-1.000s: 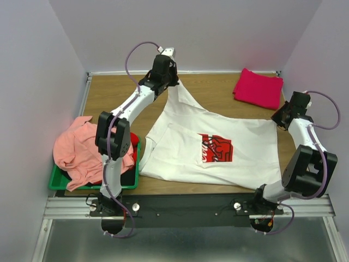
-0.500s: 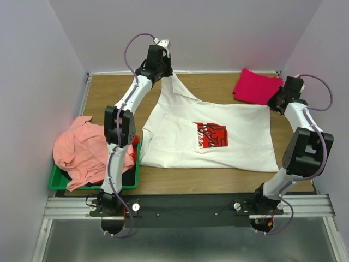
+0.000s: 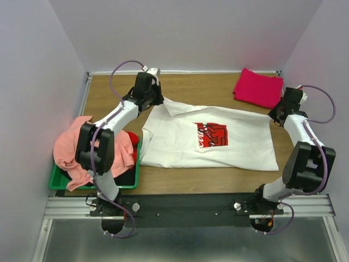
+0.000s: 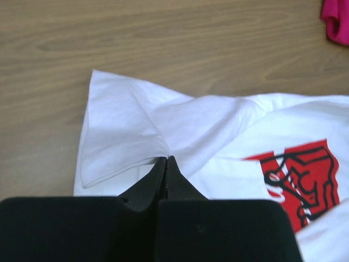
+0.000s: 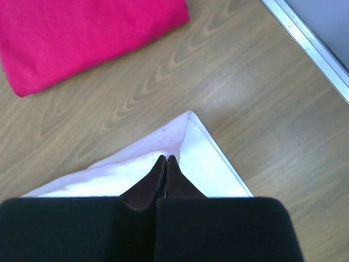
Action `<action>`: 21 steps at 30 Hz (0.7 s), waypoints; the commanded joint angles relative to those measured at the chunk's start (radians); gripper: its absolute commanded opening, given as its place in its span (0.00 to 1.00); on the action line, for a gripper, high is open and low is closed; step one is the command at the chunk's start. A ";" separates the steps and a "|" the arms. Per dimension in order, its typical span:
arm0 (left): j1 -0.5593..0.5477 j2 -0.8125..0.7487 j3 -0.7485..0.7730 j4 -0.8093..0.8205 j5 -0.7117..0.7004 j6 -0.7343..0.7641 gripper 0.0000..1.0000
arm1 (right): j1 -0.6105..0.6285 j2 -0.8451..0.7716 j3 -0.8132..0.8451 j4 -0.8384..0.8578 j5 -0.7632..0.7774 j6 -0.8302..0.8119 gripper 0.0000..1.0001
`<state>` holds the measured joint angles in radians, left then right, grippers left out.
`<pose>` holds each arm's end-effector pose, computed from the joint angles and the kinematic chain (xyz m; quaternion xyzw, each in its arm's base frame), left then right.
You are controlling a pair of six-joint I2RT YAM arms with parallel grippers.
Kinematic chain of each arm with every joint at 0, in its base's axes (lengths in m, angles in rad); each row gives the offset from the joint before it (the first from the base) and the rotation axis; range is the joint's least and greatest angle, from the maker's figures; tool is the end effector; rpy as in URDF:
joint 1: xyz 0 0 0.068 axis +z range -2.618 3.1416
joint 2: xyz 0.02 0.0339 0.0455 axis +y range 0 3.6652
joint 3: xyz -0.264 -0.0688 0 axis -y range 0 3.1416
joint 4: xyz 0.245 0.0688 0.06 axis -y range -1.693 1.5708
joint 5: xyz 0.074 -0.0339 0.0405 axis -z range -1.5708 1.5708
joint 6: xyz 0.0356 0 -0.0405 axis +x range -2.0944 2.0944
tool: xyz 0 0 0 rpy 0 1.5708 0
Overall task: Fold and stack the t-shirts
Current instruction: Fold the tshirt
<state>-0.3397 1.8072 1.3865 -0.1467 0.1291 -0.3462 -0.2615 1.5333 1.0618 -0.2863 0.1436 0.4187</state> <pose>0.3965 -0.1450 0.2661 0.0282 0.8750 -0.2146 0.4329 0.3223 -0.0915 0.2444 0.3323 0.8542 -0.0347 0.3983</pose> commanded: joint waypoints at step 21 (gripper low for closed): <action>-0.045 -0.681 -0.727 0.203 0.099 -0.180 0.00 | 0.001 -0.258 -0.264 0.028 0.301 0.054 0.00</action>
<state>-0.3759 1.1545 0.7044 0.0471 0.1886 -0.5095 -0.2615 1.3369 0.8406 -0.2840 0.3542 0.4370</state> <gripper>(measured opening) 0.006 0.008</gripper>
